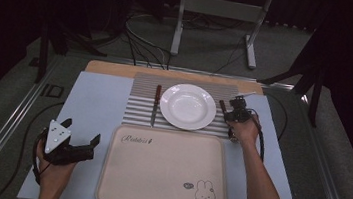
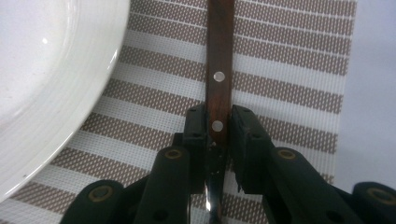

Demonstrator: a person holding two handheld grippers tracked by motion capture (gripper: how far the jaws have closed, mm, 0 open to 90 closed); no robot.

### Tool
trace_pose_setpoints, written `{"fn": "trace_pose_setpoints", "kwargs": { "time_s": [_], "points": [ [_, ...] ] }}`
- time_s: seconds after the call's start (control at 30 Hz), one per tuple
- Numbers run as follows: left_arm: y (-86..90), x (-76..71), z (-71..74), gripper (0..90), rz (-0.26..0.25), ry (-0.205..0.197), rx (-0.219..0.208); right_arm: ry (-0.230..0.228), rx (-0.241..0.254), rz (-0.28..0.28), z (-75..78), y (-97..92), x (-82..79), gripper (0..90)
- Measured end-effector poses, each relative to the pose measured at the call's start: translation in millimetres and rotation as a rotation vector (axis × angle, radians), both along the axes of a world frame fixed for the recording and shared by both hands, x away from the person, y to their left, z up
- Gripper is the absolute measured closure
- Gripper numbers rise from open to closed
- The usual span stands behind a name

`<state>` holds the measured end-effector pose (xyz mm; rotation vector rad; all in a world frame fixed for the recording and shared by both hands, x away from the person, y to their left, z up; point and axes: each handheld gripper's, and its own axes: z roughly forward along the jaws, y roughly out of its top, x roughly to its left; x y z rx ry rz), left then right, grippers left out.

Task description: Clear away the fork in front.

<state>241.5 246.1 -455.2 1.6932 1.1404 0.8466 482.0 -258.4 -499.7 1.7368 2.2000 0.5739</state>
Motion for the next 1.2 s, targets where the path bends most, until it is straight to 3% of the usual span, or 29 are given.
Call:
{"fn": "trace_pose_setpoints", "kwargs": {
  "time_s": [0.1, 0.23, 0.4, 0.43, 0.47, 0.53, 0.6, 0.67, 0.83, 1.0, 1.03, 1.2],
  "points": [
    [0.4, -0.1, -0.2, 0.0, 0.001, 0.000, -0.001, -0.014, -0.043, 0.014, -1.9, 5.0, 2.0, 76.3],
    [1.1, 0.3, -0.9, 0.0, 0.003, 0.002, -0.004, 0.000, -0.095, 0.028, -0.4, 10.5, 5.5, 75.4],
    [0.0, 0.9, -1.3, 0.0, -0.001, 0.005, 0.001, 0.044, -0.047, 0.008, 0.8, 5.3, 9.2, 77.2],
    [0.0, 0.9, -1.3, 0.0, -0.001, 0.005, 0.001, 0.044, -0.047, 0.008, 0.8, 5.3, 9.2, 77.2],
    [-0.6, 0.7, -1.1, 0.0, 0.000, 0.004, 0.002, 0.074, -0.059, 0.018, 2.8, 5.7, 10.4, 77.7],
    [-0.4, 0.1, -0.6, 0.0, -0.001, 0.001, 0.004, 0.070, -0.057, 0.012, 2.8, 5.8, 9.6, 77.9],
    [0.6, 0.2, -0.8, 0.0, 0.002, 0.002, 0.002, 0.045, -0.052, 0.010, 1.8, 6.1, 6.0, 78.1],
    [1.3, 1.2, -1.6, 0.0, 0.005, 0.007, -0.001, 0.038, -0.007, 0.021, 2.0, 5.4, 2.1, 78.2],
    [0.0, 1.6, -1.7, 0.1, 0.001, 0.009, 0.003, -0.032, 0.026, 0.048, 13.6, 5.7, -9.6, 78.2],
    [-2.7, 2.0, -2.1, 0.0, -0.003, 0.012, 0.009, -0.093, 0.041, 0.078, 25.7, 8.4, -21.6, 78.2],
    [-3.2, 1.9, -2.0, 0.1, -0.006, 0.012, 0.011, -0.126, 0.044, 0.090, 30.2, 9.1, -29.1, 78.1],
    [-5.7, 4.1, -2.1, 0.0, -0.011, 0.019, -0.003, -0.191, 0.044, 0.121, 33.9, 8.3, -48.7, 78.1]
  ]
}}
